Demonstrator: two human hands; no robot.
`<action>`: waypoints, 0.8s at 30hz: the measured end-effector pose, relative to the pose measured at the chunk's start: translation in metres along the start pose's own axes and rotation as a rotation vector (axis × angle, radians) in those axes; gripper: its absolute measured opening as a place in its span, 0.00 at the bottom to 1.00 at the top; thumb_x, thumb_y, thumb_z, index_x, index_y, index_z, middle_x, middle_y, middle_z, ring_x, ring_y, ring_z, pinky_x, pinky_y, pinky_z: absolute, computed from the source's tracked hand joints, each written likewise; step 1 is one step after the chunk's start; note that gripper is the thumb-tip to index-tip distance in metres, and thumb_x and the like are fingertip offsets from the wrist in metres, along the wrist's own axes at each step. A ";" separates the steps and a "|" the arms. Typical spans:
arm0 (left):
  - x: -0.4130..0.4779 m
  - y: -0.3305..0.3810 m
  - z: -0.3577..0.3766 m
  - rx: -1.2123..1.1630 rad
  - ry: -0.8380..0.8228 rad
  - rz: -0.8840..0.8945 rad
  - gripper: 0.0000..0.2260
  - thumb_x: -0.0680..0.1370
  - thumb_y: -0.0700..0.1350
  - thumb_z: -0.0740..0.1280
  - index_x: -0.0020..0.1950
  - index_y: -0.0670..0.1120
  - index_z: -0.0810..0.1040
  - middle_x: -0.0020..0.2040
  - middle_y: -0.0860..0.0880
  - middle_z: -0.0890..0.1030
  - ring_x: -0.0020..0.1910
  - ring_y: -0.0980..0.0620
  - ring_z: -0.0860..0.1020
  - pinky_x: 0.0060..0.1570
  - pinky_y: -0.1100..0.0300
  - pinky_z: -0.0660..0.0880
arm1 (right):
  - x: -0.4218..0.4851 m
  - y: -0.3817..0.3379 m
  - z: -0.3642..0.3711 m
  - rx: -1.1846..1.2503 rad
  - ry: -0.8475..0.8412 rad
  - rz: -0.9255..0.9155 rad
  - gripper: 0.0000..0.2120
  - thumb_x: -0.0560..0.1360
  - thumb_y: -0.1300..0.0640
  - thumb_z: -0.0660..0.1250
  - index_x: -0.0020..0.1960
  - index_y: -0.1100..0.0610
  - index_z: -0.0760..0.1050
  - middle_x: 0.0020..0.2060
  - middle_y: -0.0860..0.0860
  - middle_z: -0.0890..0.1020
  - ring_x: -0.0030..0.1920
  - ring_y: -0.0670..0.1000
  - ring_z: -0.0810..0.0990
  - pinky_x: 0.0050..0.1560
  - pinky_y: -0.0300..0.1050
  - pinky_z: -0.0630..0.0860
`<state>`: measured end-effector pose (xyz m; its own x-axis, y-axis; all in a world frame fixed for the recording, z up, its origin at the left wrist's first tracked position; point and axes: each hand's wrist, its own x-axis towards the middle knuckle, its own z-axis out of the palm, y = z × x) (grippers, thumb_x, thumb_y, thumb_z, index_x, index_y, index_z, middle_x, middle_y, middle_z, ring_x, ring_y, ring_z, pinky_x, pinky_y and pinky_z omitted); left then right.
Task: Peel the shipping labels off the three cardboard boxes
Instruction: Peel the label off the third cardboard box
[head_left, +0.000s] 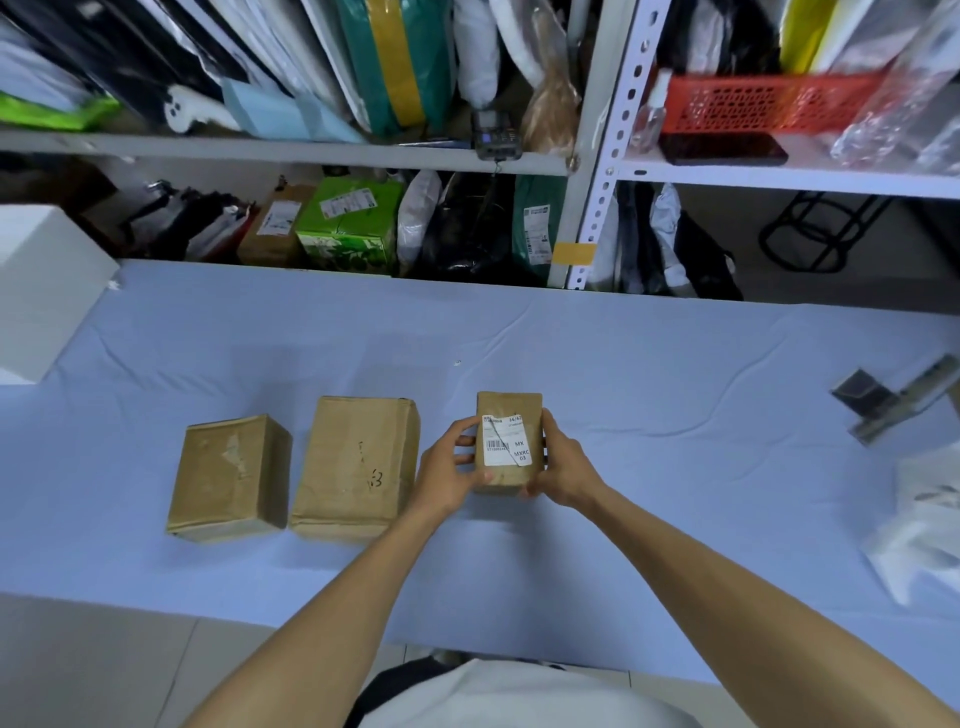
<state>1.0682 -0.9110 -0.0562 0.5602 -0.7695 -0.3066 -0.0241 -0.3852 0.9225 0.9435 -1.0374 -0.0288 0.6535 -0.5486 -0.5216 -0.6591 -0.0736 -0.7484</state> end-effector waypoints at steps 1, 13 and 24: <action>0.000 0.001 0.000 0.004 0.000 -0.005 0.32 0.69 0.29 0.73 0.68 0.50 0.71 0.60 0.48 0.77 0.53 0.51 0.79 0.40 0.68 0.78 | 0.001 -0.001 0.000 0.024 0.008 0.025 0.36 0.72 0.68 0.68 0.74 0.55 0.55 0.56 0.55 0.76 0.45 0.53 0.78 0.27 0.38 0.75; 0.003 0.001 0.003 0.064 0.004 -0.018 0.33 0.70 0.28 0.71 0.72 0.48 0.68 0.64 0.46 0.74 0.57 0.48 0.77 0.42 0.69 0.77 | -0.001 -0.003 0.001 0.024 0.041 0.048 0.36 0.70 0.70 0.69 0.72 0.53 0.59 0.51 0.51 0.77 0.46 0.53 0.79 0.32 0.43 0.77; 0.002 -0.001 0.004 0.107 0.011 -0.005 0.30 0.70 0.29 0.71 0.66 0.52 0.72 0.62 0.46 0.74 0.56 0.48 0.77 0.49 0.58 0.79 | -0.008 -0.004 0.004 -0.014 0.046 -0.012 0.43 0.65 0.72 0.72 0.73 0.53 0.56 0.54 0.54 0.77 0.47 0.54 0.77 0.35 0.42 0.77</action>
<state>1.0658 -0.9142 -0.0586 0.5696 -0.7620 -0.3081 -0.1088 -0.4414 0.8907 0.9423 -1.0292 -0.0230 0.6437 -0.5850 -0.4933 -0.6569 -0.0918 -0.7483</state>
